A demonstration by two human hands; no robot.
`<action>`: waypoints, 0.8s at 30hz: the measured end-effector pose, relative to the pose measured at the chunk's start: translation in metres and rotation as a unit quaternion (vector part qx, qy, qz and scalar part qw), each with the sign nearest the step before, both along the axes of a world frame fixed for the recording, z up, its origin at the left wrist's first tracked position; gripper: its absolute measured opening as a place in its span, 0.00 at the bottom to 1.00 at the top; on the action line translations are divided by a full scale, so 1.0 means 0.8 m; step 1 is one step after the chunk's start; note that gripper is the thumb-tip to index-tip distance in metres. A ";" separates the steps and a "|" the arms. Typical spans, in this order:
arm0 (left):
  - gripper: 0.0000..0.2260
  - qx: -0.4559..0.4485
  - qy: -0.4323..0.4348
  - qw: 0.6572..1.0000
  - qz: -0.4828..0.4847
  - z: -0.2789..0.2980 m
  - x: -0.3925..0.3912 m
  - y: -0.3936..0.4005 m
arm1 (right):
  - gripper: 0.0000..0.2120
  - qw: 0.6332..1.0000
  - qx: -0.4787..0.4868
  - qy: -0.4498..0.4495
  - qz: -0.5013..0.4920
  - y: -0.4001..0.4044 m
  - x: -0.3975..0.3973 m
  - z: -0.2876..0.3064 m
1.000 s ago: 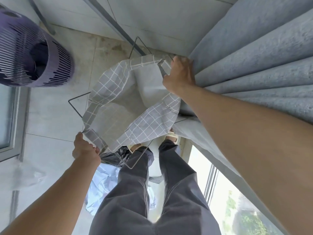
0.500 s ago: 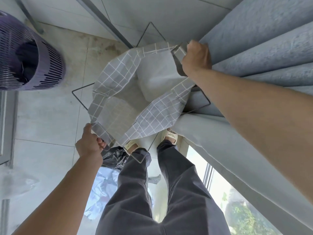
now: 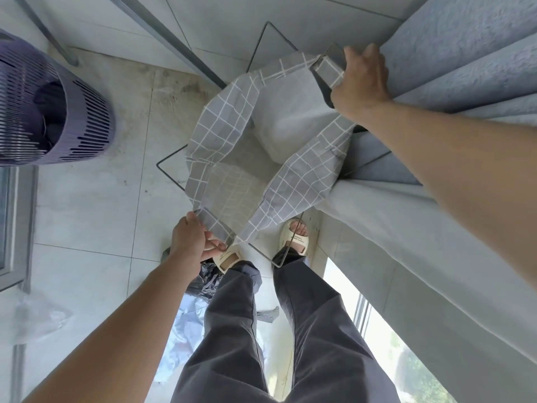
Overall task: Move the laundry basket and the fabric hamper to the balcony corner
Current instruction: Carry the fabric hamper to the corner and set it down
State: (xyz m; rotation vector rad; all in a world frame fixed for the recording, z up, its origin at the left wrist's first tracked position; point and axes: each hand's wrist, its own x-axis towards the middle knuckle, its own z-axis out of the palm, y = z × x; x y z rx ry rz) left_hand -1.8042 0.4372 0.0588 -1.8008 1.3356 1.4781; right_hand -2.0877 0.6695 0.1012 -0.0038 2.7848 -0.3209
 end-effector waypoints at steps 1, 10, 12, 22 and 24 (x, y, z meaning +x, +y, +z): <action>0.14 -0.002 -0.001 1.000 -0.012 -0.003 -0.001 0.000 | 0.31 1.000 0.003 -0.006 0.016 0.004 0.001 -0.002; 0.14 0.003 -0.007 1.000 0.013 -0.019 0.000 -0.011 | 0.50 0.962 0.228 -0.068 0.130 0.095 0.063 -0.025; 0.14 0.005 0.002 1.000 0.031 -0.018 0.002 -0.009 | 0.51 0.916 0.336 -0.158 0.150 0.111 0.080 -0.028; 0.15 0.039 0.011 0.991 0.131 -0.022 -0.002 0.018 | 0.26 0.865 0.372 -0.257 0.217 0.104 0.144 -0.020; 0.14 0.051 0.009 0.989 0.139 -0.023 0.001 0.026 | 0.22 0.854 0.361 -0.296 0.228 0.093 0.164 -0.022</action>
